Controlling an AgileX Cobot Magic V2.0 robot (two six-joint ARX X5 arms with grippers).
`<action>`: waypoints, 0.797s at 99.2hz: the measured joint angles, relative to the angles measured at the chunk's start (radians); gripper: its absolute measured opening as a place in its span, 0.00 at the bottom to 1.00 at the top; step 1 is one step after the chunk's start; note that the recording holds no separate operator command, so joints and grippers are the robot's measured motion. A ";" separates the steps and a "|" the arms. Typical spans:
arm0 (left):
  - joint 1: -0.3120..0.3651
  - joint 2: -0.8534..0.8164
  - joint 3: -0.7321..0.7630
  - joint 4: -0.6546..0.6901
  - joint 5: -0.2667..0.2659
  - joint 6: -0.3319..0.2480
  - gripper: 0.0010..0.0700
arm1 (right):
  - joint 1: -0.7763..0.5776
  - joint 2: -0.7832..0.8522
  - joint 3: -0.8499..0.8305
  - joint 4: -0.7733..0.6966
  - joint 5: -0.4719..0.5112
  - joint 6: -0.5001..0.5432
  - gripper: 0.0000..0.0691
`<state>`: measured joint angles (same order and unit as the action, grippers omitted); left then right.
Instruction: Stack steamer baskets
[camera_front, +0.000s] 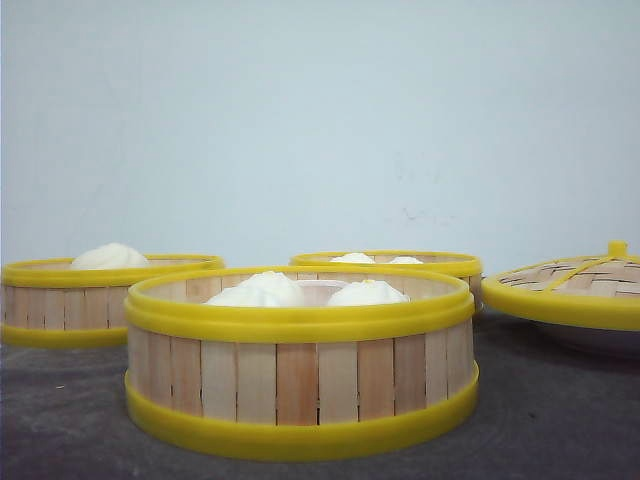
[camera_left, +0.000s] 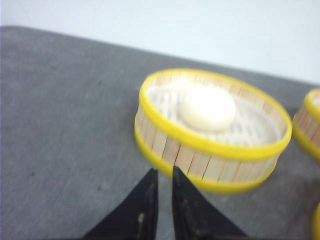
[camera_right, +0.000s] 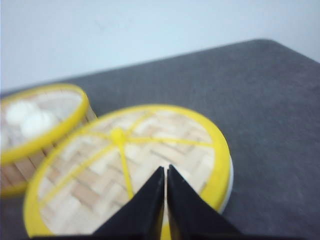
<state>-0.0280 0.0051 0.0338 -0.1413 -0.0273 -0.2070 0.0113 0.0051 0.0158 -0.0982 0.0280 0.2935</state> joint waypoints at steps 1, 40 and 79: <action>0.000 0.000 0.000 0.000 0.000 -0.004 0.02 | 0.000 0.000 0.000 0.002 0.000 0.005 0.00; 0.000 0.204 0.269 -0.006 0.000 -0.071 0.02 | 0.000 0.263 0.328 -0.027 -0.008 0.085 0.00; 0.000 0.631 0.792 -0.113 0.126 -0.032 0.02 | 0.001 0.658 0.956 -0.388 -0.055 -0.108 0.00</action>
<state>-0.0280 0.6361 0.8253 -0.2539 0.0990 -0.2394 0.0124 0.6636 0.9714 -0.4866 -0.0269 0.1856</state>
